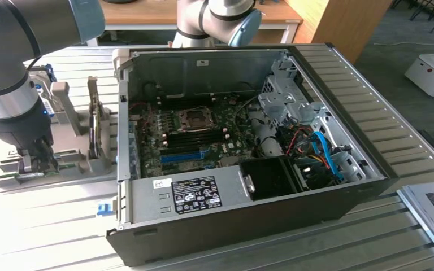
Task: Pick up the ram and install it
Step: 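Pick up the ram and move it above insertion slot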
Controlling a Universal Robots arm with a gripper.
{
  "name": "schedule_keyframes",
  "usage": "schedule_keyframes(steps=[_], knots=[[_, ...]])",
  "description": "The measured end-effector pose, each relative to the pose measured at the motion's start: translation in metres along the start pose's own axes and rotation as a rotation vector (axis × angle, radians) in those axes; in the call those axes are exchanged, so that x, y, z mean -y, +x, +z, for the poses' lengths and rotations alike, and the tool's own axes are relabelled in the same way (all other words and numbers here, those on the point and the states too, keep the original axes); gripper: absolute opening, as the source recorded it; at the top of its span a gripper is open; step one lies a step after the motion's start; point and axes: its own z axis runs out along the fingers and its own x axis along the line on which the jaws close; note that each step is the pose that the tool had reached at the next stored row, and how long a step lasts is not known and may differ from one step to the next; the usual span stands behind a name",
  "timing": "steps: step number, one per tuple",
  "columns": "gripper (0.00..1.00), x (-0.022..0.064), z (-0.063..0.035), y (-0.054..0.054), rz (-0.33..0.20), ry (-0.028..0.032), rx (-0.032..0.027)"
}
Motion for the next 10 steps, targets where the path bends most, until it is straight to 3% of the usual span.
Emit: schedule_keyframes(steps=[10], knots=[[0.12, -0.0001, -0.0034, -0.0001, 0.0, 0.0001, 0.0]])
